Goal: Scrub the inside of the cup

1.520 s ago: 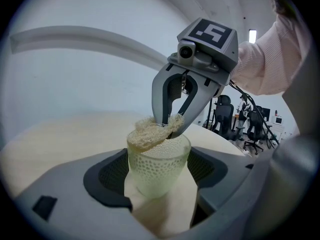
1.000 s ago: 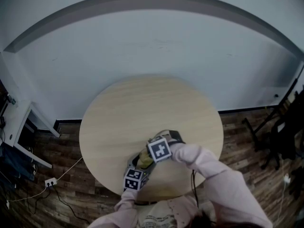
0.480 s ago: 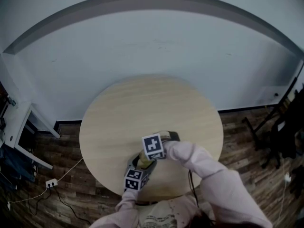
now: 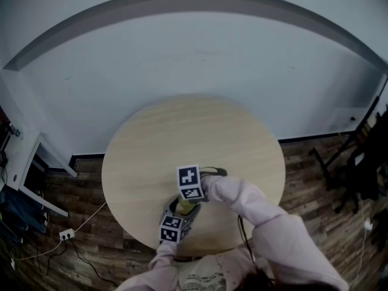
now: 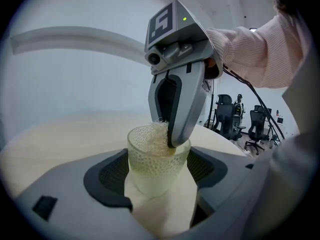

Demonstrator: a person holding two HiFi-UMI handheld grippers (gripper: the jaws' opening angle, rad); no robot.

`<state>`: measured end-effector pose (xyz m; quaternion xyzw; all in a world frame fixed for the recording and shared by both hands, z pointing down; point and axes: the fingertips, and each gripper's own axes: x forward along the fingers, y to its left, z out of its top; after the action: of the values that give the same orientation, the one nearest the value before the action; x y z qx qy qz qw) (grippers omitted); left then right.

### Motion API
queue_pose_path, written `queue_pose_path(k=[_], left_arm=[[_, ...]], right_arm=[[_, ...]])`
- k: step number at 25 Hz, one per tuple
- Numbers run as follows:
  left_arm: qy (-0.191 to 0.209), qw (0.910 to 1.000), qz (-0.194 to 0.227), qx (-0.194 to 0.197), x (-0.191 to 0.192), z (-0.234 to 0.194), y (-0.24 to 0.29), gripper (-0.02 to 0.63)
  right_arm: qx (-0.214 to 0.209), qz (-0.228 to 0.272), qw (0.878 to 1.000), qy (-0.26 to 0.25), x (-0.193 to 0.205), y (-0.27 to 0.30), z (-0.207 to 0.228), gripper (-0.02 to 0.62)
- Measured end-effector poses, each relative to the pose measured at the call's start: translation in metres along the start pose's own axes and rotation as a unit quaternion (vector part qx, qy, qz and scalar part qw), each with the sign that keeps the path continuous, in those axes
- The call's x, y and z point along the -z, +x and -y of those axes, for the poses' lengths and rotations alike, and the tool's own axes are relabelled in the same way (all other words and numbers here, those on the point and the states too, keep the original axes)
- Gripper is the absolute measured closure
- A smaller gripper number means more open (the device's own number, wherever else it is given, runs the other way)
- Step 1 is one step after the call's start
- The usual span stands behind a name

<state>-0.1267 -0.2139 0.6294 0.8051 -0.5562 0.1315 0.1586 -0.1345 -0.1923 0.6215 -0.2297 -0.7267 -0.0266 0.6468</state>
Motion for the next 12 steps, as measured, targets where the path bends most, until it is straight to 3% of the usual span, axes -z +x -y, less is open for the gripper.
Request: queue_pose_path(k=[6, 12], left_arm=[[0.001, 1.0, -0.002, 0.002, -0.001, 0.001, 0.0, 0.236], [0.004, 1.0, -0.005, 0.003, 0.003, 0.001, 0.002, 0.236]], right_arm=[[-0.04, 0.005, 0.998, 0.057, 0.0, 0.001, -0.004, 0.577], [-0.092, 0.03, 0.988, 0.123, -0.003, 0.001, -0.011, 0.578]])
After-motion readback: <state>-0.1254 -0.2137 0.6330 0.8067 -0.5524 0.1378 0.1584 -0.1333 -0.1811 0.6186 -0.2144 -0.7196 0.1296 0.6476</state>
